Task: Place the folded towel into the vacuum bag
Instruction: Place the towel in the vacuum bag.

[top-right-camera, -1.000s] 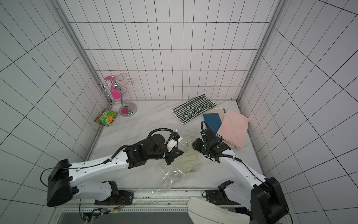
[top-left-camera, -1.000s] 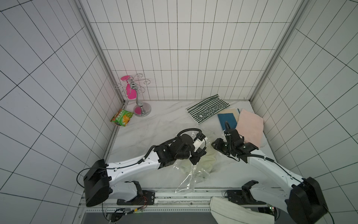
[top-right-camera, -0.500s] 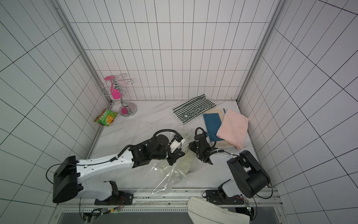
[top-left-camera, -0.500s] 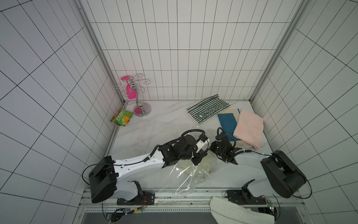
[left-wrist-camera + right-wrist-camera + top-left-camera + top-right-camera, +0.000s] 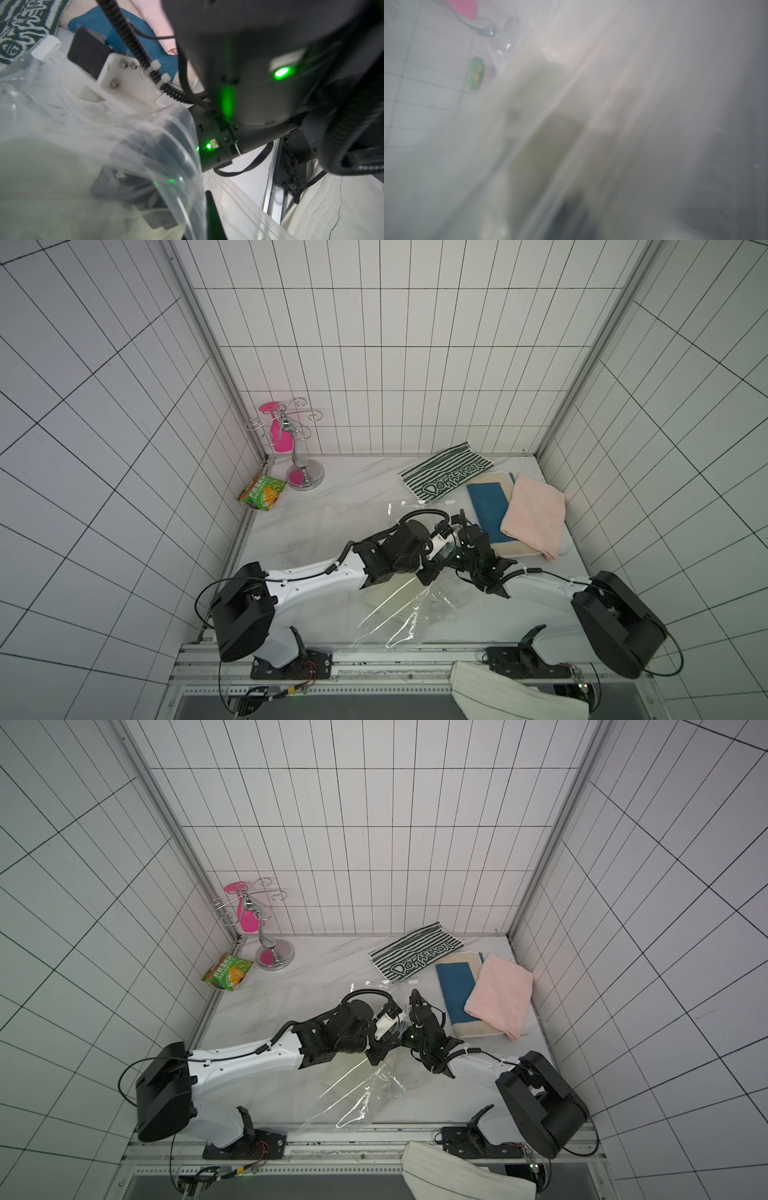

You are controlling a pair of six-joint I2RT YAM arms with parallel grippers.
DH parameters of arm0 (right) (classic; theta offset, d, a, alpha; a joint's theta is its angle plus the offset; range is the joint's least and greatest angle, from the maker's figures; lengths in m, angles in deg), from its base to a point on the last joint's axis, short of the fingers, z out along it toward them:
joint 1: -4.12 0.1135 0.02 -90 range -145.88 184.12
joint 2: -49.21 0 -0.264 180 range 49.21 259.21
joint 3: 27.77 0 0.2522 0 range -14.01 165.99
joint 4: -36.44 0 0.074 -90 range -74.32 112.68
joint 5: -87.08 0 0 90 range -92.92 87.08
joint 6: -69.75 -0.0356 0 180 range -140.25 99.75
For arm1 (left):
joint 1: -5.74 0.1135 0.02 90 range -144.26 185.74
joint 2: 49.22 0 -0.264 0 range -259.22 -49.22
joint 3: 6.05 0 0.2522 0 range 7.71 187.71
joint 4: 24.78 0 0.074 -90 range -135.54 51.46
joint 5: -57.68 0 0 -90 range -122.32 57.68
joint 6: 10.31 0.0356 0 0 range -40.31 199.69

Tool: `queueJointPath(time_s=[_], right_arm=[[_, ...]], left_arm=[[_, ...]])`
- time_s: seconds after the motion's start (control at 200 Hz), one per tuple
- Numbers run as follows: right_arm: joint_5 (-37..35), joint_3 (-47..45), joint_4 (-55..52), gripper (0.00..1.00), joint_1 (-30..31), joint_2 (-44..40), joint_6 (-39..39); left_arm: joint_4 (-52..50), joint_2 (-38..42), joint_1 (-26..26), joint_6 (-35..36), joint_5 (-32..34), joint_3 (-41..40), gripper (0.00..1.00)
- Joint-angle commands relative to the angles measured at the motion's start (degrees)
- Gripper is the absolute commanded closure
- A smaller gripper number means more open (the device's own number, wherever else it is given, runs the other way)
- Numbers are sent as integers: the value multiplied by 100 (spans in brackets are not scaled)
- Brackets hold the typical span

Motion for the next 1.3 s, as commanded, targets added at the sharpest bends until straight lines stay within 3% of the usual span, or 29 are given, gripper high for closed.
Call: queueJointPath(time_s=[0.0,0.125,0.195,0.32,0.395,0.54,0.705,0.8,1.03,1.205,1.295], right_arm=[[260,132,936,92,-190,960,-329],[50,-301,1595,89,-704,1547,-1095],[121,-504,1842,86,-888,1461,-1100],[106,-346,714,83,-930,392,-462],[-471,-257,-141,84,-948,-511,-78],[-776,-199,-841,85,-1496,-1347,232],[-246,-423,-620,85,-1737,-910,195],[53,-338,-632,84,-1679,-354,100],[484,-94,-847,65,-1604,473,102],[722,31,-1928,50,-1522,-104,36],[619,71,-2815,41,-1438,-744,417]], left_arm=[[701,305,-106,-114,-369,-87,100],[723,459,-144,-33,-267,-243,100],[733,431,-133,59,-198,-312,100],[726,202,-134,215,-175,-311,100],[834,-48,-127,247,-148,-221,100],[1040,-638,-241,424,-446,267,100],[735,-921,-372,648,-320,661,100],[802,-686,-282,586,-120,259,100],[747,-263,-175,330,284,-314,100],[854,-205,-157,206,458,-367,100],[880,-173,-127,158,529,-288,100]])
